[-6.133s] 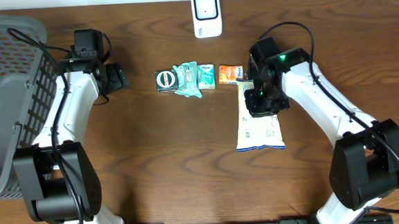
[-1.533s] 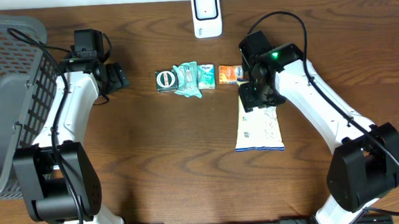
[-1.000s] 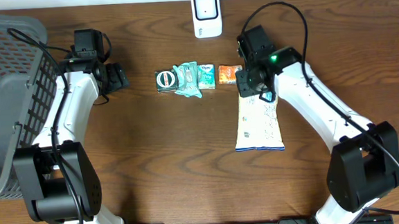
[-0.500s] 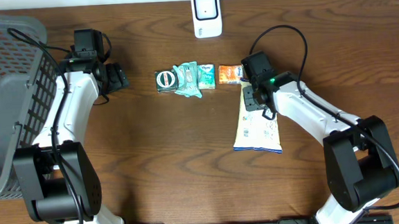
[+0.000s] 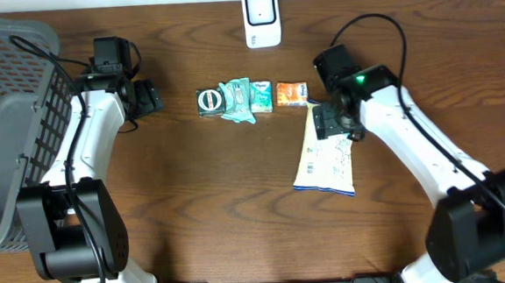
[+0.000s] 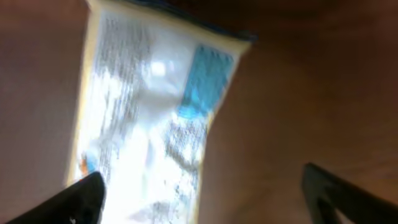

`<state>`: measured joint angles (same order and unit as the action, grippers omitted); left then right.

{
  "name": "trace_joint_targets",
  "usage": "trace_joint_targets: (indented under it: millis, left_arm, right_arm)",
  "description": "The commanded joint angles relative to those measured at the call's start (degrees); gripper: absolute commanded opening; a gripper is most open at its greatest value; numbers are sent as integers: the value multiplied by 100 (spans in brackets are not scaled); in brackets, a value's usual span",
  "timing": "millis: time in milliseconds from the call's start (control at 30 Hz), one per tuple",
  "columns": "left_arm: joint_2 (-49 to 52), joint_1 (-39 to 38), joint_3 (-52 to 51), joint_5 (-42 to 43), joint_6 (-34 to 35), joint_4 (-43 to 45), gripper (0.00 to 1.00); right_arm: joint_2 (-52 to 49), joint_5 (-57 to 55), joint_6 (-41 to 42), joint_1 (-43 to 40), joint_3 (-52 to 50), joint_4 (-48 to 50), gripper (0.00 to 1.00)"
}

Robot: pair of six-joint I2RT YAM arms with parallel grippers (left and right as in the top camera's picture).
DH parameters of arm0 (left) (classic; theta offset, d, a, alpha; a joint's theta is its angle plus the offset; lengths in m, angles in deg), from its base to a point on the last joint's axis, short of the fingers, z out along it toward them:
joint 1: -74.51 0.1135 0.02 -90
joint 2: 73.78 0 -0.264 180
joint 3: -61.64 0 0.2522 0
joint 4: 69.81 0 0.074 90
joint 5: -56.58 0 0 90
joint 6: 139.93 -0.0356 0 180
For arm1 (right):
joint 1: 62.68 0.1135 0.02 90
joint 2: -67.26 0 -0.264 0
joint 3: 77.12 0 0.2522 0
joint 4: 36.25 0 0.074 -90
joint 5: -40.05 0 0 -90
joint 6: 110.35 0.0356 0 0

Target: Scan the item barcode

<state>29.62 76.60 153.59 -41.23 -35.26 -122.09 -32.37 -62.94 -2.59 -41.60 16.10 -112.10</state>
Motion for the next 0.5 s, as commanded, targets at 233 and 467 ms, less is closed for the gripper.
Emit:
trace_joint_targets:
  millis: [233,467]
  left_arm:
    - [2,0,-33,-31,-92,-2,98]
    - [2,0,-33,-31,-92,-2,98]
  right_arm:
    - [24,1891,-225,-883,-774,507,99]
    - [13,4155,-734,-1790,-1738,1585,99]
